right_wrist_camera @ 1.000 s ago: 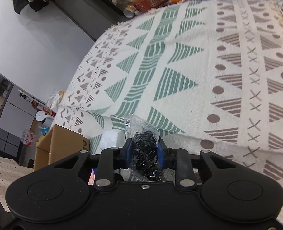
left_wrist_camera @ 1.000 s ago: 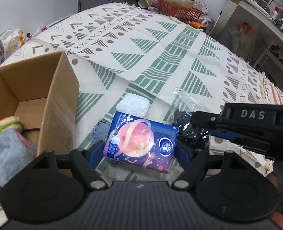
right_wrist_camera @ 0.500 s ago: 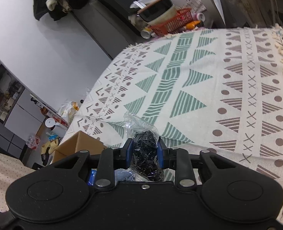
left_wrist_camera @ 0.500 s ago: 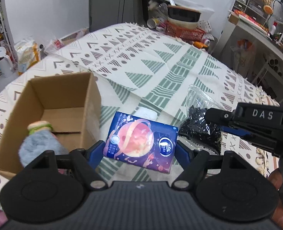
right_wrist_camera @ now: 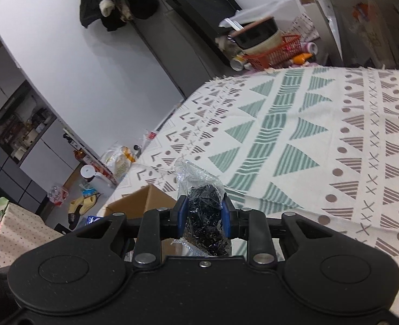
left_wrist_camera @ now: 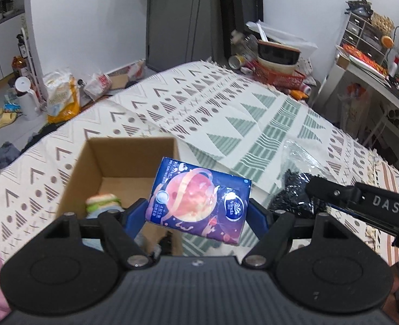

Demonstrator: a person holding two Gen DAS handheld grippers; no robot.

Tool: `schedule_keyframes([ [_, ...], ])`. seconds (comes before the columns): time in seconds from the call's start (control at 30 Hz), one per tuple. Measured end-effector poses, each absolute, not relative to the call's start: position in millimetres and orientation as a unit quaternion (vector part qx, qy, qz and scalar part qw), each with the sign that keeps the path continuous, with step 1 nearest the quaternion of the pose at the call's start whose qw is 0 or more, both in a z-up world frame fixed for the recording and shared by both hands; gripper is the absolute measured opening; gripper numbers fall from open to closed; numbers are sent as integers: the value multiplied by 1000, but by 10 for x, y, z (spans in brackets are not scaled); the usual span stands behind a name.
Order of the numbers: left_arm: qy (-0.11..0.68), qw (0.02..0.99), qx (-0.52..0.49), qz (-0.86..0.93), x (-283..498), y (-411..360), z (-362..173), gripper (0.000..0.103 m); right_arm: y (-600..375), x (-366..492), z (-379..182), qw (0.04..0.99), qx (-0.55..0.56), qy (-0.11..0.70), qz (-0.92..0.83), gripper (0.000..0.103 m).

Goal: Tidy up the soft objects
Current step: 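Carry the packet and bead bag over the box and open both grippers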

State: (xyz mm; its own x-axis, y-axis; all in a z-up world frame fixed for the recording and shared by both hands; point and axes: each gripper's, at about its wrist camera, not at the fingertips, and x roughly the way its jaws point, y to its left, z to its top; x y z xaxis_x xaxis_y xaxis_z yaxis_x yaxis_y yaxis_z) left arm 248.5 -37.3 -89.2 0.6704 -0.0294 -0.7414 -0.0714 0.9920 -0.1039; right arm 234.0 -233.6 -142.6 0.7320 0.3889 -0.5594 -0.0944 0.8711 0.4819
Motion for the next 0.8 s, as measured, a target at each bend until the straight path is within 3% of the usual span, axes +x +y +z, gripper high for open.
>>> schedule_keyframes([
  [0.8,390,913,-107,57,2568,383,-861,77,-1798,2256,-1321,914,182,314,181,26],
])
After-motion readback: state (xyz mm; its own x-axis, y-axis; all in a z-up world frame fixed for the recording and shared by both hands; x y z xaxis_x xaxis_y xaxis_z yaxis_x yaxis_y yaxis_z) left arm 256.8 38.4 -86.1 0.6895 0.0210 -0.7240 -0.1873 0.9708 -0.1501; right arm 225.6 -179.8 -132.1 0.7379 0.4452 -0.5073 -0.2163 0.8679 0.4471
